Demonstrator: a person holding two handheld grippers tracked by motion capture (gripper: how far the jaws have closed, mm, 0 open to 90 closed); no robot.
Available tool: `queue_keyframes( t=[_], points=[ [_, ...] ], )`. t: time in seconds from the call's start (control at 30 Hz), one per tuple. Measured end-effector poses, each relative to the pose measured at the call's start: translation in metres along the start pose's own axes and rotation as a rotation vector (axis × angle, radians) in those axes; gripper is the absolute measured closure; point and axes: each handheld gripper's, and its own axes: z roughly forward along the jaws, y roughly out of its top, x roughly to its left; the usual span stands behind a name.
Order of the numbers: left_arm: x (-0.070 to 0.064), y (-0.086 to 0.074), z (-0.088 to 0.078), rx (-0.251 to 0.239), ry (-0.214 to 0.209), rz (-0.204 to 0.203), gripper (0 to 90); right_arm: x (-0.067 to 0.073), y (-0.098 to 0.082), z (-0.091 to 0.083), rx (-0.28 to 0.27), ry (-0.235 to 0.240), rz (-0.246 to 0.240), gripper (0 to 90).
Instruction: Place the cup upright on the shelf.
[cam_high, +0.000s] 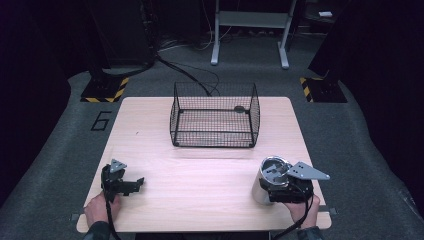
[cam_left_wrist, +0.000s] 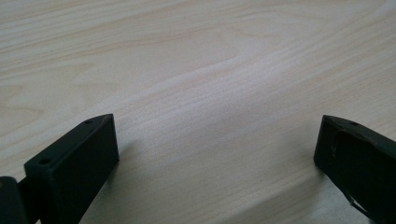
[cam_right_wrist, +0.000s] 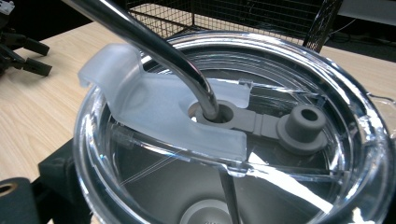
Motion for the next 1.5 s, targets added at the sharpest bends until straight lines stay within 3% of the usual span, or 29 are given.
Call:
queue_keyframes(
  t=[0.7, 1.5],
  points=[
    [0.0, 0.0, 0.0, 0.0, 0.0, 0.001, 0.0, -0.009, 0.031, 0.01, -0.004, -0.006, -0.004, 3.6],
    [0.0, 0.0, 0.0, -0.001, 0.0, -0.001, 0.0, -0.016, 0.068, 0.038, 0.004, 0.002, 0.001, 3.6]
  ],
)
